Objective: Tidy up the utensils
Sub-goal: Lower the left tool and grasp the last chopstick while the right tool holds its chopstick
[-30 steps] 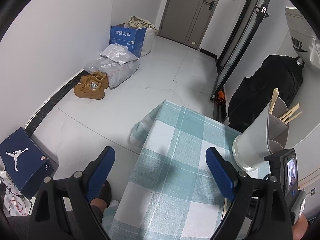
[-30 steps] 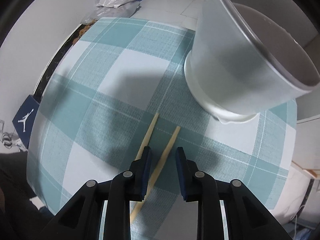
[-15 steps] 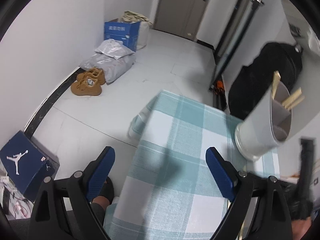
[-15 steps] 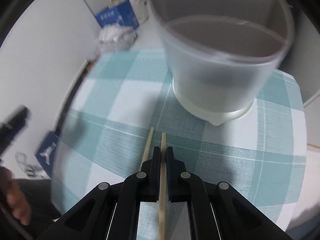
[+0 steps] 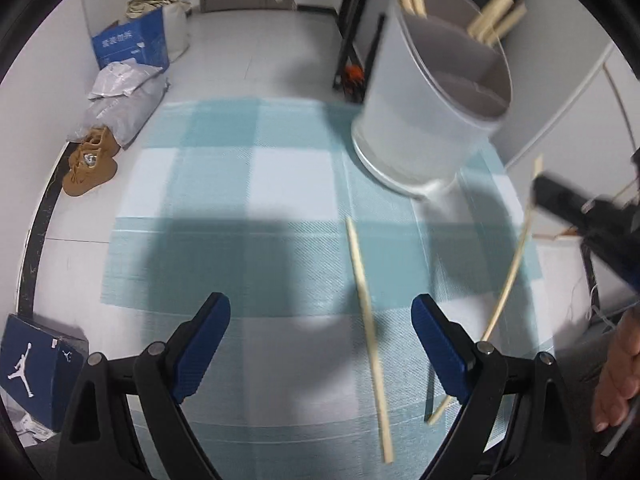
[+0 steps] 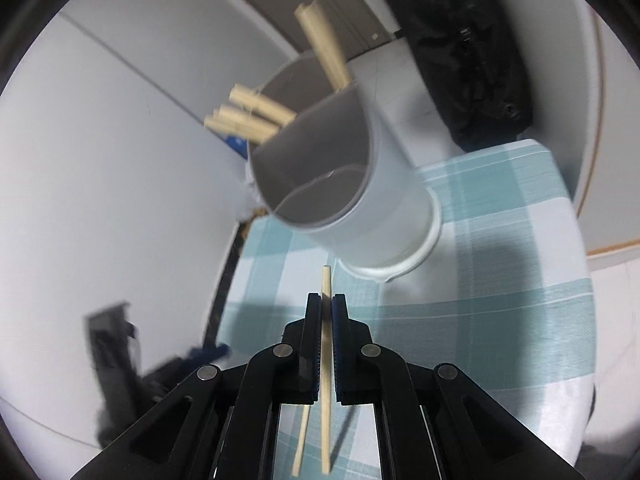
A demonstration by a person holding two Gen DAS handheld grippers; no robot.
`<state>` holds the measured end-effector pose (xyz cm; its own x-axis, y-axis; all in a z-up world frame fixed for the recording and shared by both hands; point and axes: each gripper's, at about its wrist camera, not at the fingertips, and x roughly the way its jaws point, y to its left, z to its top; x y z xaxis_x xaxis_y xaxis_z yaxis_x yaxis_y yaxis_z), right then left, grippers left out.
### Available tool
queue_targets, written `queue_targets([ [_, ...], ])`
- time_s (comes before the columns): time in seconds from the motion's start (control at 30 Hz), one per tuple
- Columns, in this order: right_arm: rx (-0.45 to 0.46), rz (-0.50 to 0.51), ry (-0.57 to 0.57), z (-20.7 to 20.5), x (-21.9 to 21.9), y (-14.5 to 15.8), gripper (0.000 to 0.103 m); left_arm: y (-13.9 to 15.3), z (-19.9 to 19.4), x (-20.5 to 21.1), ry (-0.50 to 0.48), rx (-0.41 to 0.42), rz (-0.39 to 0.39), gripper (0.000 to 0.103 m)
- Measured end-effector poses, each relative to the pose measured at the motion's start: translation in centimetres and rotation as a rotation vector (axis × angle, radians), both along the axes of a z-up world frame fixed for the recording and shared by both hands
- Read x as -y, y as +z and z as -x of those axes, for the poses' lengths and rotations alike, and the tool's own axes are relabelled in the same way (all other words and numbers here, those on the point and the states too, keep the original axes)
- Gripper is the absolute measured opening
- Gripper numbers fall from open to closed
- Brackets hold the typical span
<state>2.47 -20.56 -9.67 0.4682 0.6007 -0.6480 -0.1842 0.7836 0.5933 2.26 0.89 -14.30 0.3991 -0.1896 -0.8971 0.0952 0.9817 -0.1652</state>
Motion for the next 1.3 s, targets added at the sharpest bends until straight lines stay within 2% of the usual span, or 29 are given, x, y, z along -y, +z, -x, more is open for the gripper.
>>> queue_targets([
  [0.07, 0.004, -0.037, -0.026, 0.3, 1.4, 0.3, 0.004, -0.3, -0.5, 1.0, -0.003, -0.001, -0.055, 0.089],
  [0.13, 0.005, -0.055, -0.038, 0.9, 2.2, 0.5, 0.004, -0.5, -1.0, 1.5, -0.003, -0.016, -0.078, 0.089],
  [0.37, 0.078, -0.029, -0.039, 2.6, 2.6, 1.8, 0.004, -1.7, -2.2, 2.7, -0.01, -0.077, -0.161, 0.089],
  [0.5, 0.092, -0.033, -0.051, 2.2, 3.5, 1.8, 0.004, -2.5, -2.3, 2.8, -0.012, -0.126, -0.178, 0.071],
  [0.53, 0.093, -0.043, -0.054, 2.2, 3.8, 1.8, 0.004, -2.7, -2.2, 2.9, -0.013, -0.139, -0.187, 0.069],
  [0.57, 0.099, -0.049, -0.059, 2.3, 3.9, 2.0, 0.004, -2.5, -2.2, 2.8, -0.002, -0.133, -0.184, 0.068],
  [0.63, 0.112, -0.051, -0.062, 2.1, 4.0, 2.2, 0.004, -2.4, -2.4, 2.8, -0.003, -0.146, -0.168, 0.057],
  [0.77, 0.123, -0.067, -0.067, 2.1, 4.2, 2.4, 0.004, -2.2, -2.6, 3.3, -0.014, -0.163, -0.154, 0.045],
  [0.83, 0.124, -0.065, -0.067, 2.1, 4.2, 2.4, 0.004, -2.1, -2.7, 3.6, -0.033, -0.162, -0.15, 0.033],
  [0.87, 0.121, -0.064, -0.068, 2.1, 4.2, 2.3, 0.004, -2.1, -2.9, 3.7, -0.041, -0.163, -0.148, 0.03],
  [0.93, 0.125, -0.064, -0.065, 2.1, 4.1, 2.3, 0.004, -2.1, -3.1, 3.7, -0.044, -0.162, -0.141, 0.015],
  [1.0, 0.126, -0.055, -0.067, 2.1, 4.1, 2.3, 0.004, -2.2, -3.3, 3.7, -0.047, -0.167, -0.124, 0.006],
  [1.17, 0.128, -0.044, -0.069, 2.1, 4.0, 2.2, 0.004, -2.2, -3.5, 3.3, -0.05, -0.153, -0.1, 0.002],
  [1.3, 0.121, -0.042, -0.072, 2.0, 4.0, 2.0, 0.004, -1.0, -2.6, 3.1, -0.042, -0.085, -0.081, 0.002],
])
